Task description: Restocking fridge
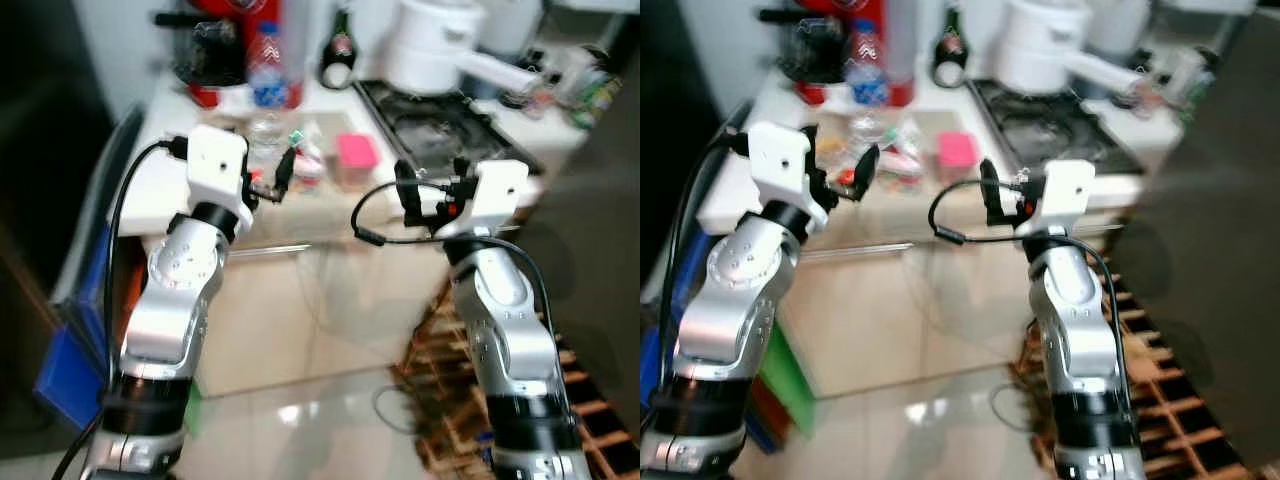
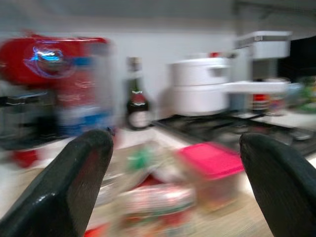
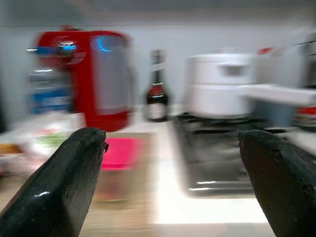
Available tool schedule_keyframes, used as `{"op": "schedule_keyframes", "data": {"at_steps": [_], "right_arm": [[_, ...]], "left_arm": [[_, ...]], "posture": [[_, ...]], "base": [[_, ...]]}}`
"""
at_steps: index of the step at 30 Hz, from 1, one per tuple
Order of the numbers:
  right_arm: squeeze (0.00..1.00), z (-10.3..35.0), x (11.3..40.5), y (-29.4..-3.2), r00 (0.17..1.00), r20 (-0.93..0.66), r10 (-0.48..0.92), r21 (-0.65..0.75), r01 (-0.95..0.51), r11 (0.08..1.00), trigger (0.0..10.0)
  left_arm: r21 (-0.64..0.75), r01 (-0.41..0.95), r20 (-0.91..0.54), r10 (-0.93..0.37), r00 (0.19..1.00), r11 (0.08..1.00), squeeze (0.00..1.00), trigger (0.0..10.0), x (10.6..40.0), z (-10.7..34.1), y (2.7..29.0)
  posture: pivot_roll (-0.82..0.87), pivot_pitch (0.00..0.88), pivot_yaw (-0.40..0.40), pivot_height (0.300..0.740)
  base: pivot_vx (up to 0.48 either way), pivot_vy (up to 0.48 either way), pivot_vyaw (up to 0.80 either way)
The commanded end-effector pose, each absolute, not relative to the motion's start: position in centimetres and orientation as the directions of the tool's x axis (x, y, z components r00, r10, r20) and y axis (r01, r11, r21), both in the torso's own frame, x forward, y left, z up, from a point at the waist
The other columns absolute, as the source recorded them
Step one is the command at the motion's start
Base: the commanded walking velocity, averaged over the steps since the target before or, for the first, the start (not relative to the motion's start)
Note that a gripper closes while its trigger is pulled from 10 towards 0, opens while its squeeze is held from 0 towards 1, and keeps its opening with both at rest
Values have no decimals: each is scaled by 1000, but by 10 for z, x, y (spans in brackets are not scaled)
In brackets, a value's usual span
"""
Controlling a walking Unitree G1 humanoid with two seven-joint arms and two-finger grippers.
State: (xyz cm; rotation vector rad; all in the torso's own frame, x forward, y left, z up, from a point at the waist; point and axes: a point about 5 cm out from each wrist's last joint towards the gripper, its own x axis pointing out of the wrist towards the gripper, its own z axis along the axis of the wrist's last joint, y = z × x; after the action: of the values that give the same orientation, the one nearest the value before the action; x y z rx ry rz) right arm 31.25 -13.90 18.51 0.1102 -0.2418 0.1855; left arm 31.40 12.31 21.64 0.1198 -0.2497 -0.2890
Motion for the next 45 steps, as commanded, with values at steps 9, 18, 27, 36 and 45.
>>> {"op": "schedule_keyframes", "data": {"at_steps": [9, 18, 27, 36, 45], "right_arm": [[184, 225, 308, -138, 902, 396, 170, 17, -192, 981, 10000], [337, 226, 310, -135, 900, 396, 183, 21, -207, 978, 10000], [310, 214, 312, -133, 922, 344, 178, 43, -205, 978, 10000], [263, 203, 313, -135, 936, 310, 167, 56, -193, 980, 10000], [263, 207, 312, -139, 932, 336, 138, 57, -166, 984, 10000]], "left_arm": [[55, 154, 357, -164, 920, 987, 0, 10000, 317, 241, 129], [108, 183, 335, -209, 919, 977, 0, 10000, 321, 236, 121], [130, 206, 274, -235, 933, 970, 0, 10000, 322, 225, 118], [99, 275, 250, -292, 923, 956, 0, 10000, 319, 221, 114], [131, 242, 265, -270, 926, 961, 0, 10000, 321, 222, 117]], "posture": [[19, 0, -4, 740], [19, 0, 5, 740], [21, 0, 9, 740], [27, 0, 5, 740], [20, 0, 14, 740]], "base": [[394, -175, 0], [201, 0, 617], [0, 0, 602], [0, 159, 0], [0, 107, 0]]}}
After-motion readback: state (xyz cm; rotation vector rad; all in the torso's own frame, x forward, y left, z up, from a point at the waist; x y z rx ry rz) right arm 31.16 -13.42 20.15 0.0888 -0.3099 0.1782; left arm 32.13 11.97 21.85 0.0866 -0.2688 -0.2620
